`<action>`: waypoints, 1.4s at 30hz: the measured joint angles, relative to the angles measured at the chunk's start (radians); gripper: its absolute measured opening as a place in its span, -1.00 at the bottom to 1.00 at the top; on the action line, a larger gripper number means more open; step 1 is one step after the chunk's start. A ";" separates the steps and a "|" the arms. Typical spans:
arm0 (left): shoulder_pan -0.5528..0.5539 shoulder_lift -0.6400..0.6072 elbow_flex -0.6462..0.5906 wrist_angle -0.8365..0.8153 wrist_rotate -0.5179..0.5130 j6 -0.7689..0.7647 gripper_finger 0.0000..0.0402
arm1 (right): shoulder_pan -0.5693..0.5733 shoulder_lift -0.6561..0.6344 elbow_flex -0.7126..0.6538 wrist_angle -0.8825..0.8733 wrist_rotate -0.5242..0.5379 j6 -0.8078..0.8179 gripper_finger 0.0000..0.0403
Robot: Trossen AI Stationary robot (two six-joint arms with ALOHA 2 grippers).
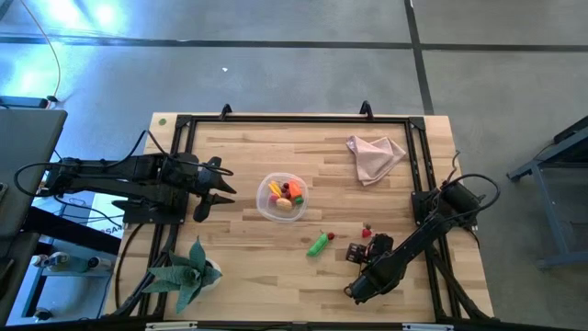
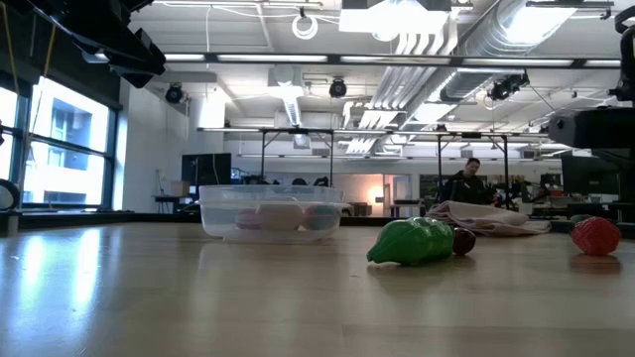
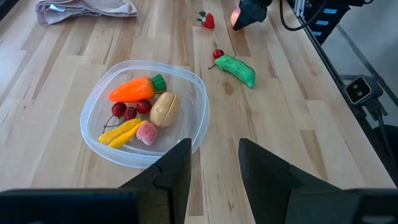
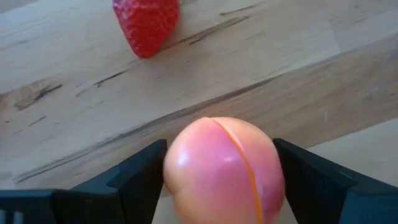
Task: Pick and placing Produce into tupperware
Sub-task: Put the peach into the transparent bin
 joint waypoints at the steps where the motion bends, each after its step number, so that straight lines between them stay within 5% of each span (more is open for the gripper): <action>1: 0.000 0.000 0.000 0.000 0.000 0.000 -0.39 | 0.000 0.000 0.000 0.000 0.006 -0.001 0.36; 9: 0.000 0.000 0.000 0.000 0.000 0.000 -0.39 | -0.002 -0.002 0.000 0.000 0.022 -0.004 0.16; 20: 0.000 0.000 0.000 0.000 0.000 0.000 -0.39 | -0.002 -0.002 0.000 0.011 0.078 -0.064 0.16; 42: 0.000 0.000 0.000 0.000 0.000 0.000 -0.39 | -0.011 -0.002 0.029 0.094 0.660 -0.556 0.16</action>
